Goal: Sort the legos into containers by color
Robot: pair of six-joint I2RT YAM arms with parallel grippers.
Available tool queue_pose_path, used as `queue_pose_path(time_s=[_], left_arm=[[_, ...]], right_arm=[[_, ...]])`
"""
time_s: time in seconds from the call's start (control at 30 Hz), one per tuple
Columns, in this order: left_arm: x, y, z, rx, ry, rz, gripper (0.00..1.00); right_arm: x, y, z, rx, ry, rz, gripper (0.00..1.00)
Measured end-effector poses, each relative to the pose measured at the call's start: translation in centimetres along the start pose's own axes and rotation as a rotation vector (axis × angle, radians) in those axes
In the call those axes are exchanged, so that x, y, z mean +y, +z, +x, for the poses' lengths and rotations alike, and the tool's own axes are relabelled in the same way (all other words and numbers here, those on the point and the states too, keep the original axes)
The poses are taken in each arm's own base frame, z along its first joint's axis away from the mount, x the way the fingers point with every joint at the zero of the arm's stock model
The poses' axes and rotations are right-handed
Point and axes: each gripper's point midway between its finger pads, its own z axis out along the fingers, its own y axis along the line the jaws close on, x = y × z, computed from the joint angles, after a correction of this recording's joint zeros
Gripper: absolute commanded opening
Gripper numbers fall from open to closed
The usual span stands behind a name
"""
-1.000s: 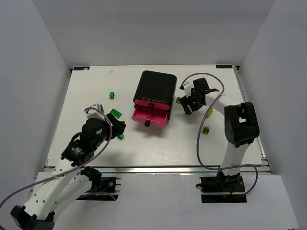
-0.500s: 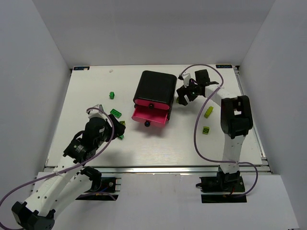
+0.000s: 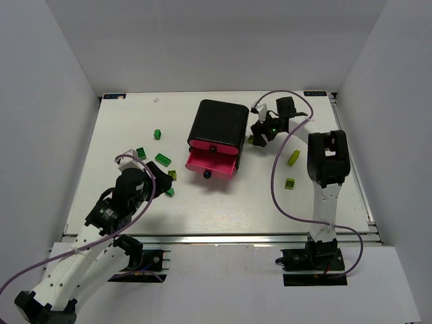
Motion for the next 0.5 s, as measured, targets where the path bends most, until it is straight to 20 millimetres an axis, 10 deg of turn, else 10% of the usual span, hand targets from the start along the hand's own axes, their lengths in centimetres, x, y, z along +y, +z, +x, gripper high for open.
queue_pose_path(time_s=[0.5], left_arm=[[0.3, 1.6, 0.3, 0.015, 0.03, -0.046, 0.83]], right_arm=[[1.3, -1.2, 1.9, 0.018, -0.017, -0.066, 0.04]])
